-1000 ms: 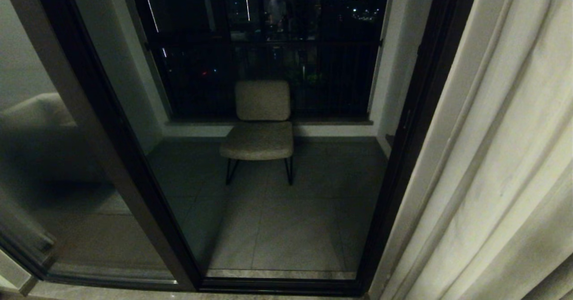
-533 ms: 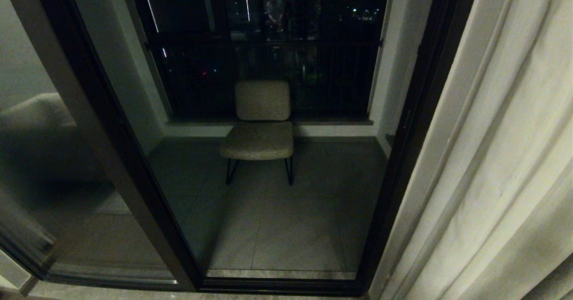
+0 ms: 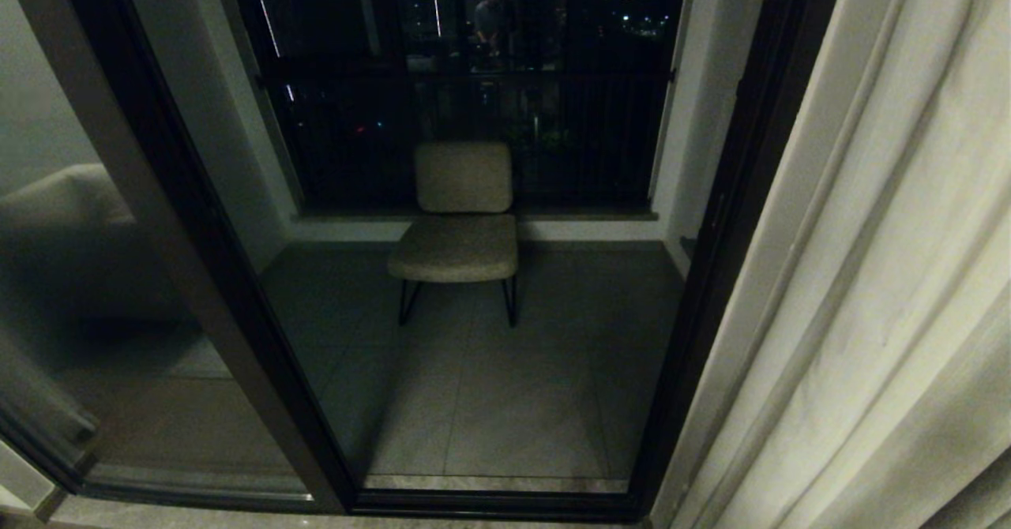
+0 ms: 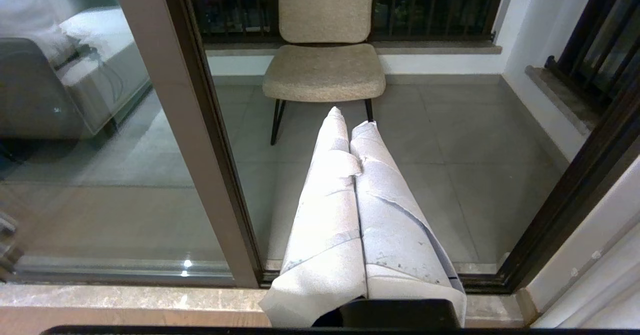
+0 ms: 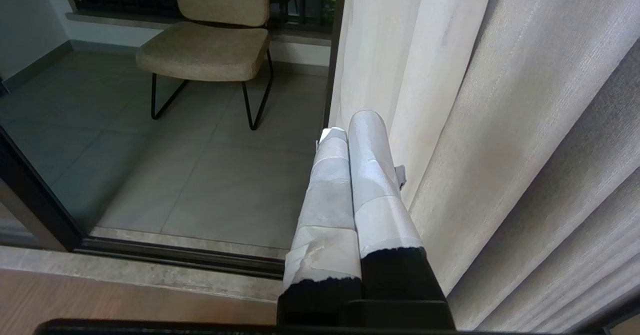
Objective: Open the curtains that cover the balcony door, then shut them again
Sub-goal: Close the inner curtains on both sides
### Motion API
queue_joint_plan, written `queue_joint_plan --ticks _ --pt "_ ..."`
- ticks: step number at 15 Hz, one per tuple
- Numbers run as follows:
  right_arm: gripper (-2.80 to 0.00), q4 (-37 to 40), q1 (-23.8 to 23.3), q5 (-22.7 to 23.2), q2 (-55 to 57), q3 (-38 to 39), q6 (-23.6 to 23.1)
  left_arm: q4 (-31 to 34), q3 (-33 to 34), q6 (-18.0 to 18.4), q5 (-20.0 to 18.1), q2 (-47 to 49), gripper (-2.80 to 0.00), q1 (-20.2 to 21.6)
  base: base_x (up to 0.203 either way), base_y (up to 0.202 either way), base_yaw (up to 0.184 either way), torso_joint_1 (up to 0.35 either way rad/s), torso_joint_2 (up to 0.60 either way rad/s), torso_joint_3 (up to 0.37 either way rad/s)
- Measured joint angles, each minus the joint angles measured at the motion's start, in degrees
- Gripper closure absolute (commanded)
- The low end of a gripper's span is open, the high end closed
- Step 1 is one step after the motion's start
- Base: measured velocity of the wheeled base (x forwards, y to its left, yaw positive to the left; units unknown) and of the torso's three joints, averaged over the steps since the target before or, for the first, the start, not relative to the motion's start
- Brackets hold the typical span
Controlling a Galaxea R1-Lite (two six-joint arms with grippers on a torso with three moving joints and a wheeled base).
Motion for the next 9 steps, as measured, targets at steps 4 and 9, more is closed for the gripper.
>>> queue_joint_plan --ticks 4,9 --pt "0.0 -0.25 0.07 -1.3 0.0 -0.38 -0.07 -0.02 0.0 0.0 -0.02 0.0 0.0 0.0 0.0 0.0 0.0 0.0 0.0 0.0" --pt "0.0 3.66 0.07 -1.85 0.64 -9.76 -3.02 0.0 0.0 0.0 0.0 0.0 0.0 0.0 0.0 0.0 0.0 0.0 0.0 0.0"
